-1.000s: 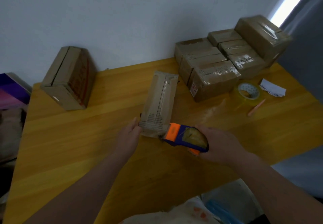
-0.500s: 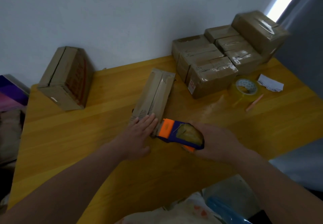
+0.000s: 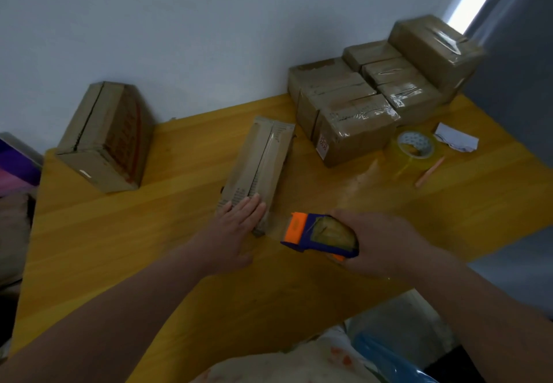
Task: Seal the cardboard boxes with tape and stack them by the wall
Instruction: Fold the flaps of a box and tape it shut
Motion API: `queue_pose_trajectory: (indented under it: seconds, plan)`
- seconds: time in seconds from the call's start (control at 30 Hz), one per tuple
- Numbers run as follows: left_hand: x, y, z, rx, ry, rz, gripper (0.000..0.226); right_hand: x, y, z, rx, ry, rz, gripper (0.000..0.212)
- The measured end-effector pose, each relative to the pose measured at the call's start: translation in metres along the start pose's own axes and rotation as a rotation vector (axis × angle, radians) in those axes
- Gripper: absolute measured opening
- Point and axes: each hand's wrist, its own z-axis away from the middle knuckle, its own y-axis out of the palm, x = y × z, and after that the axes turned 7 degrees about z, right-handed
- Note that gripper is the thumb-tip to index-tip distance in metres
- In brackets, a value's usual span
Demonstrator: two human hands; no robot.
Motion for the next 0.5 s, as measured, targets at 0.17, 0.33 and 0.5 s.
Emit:
queue_pose_trajectory:
  seconds: [0.17,0.33,0.5]
  plan:
    - [-0.002,-0.002,0.001,0.015,-0.018,0.01,0.102,0.024,0.0,-0.035,0.121,0.022,0.005,0.06]
    - [-0.002,-0.002,0.001,0.002,-0.03,0.003,0.1,0.031,-0.003,-0.053,0.152,0.003,-0.01,0.063]
    - [-0.003,-0.002,-0.002,0.005,-0.041,-0.027,0.097,0.024,-0.006,-0.065,0.265,0.053,-0.159,0.071]
